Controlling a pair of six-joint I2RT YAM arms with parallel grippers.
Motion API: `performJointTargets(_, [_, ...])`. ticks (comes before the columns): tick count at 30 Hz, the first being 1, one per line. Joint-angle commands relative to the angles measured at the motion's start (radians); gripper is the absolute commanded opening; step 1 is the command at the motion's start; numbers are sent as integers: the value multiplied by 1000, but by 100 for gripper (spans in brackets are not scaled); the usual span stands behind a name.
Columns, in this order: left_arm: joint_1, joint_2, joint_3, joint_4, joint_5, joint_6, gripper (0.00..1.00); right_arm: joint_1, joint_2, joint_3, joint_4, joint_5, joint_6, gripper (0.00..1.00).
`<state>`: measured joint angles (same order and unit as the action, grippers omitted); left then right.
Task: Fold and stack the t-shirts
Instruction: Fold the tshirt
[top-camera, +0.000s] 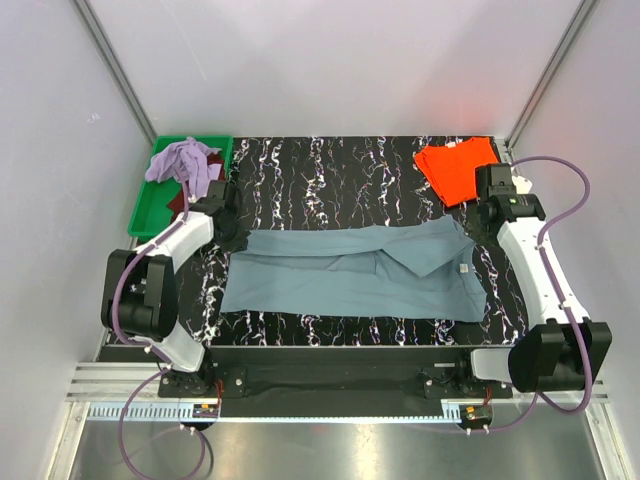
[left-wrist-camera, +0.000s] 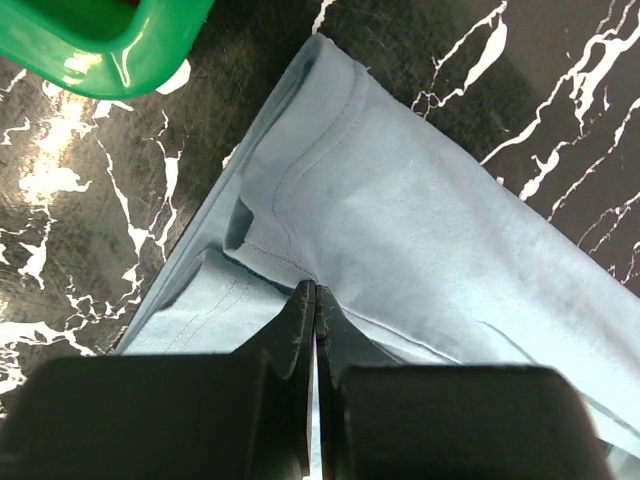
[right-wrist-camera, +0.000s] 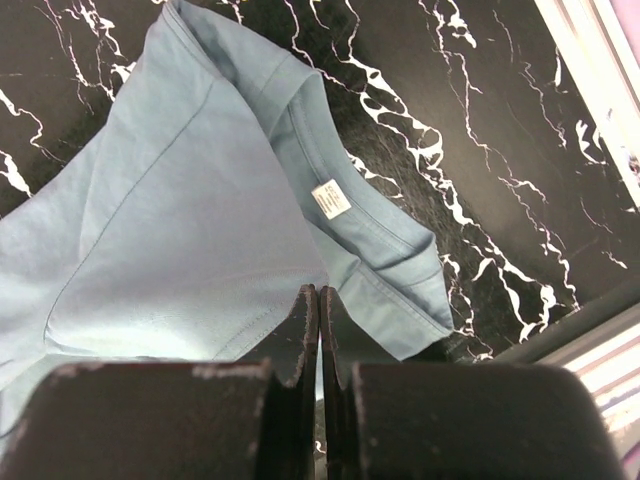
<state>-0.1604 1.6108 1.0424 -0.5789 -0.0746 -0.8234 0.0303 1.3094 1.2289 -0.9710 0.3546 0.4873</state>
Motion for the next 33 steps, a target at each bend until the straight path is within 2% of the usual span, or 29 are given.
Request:
performJointTargets(1, [-4,-51,22,1,-5,36,0,-7,-41,35,-40,37,10,0])
performJointTargets(16, [-8,-61,-34,-3,-105,116,0,-9,-78,-135,-31,-43,53,0])
performJointTargets(33, [-27,-38,-35,-4,-180,147,0,-9,-147,-144,-103,-23,65,0])
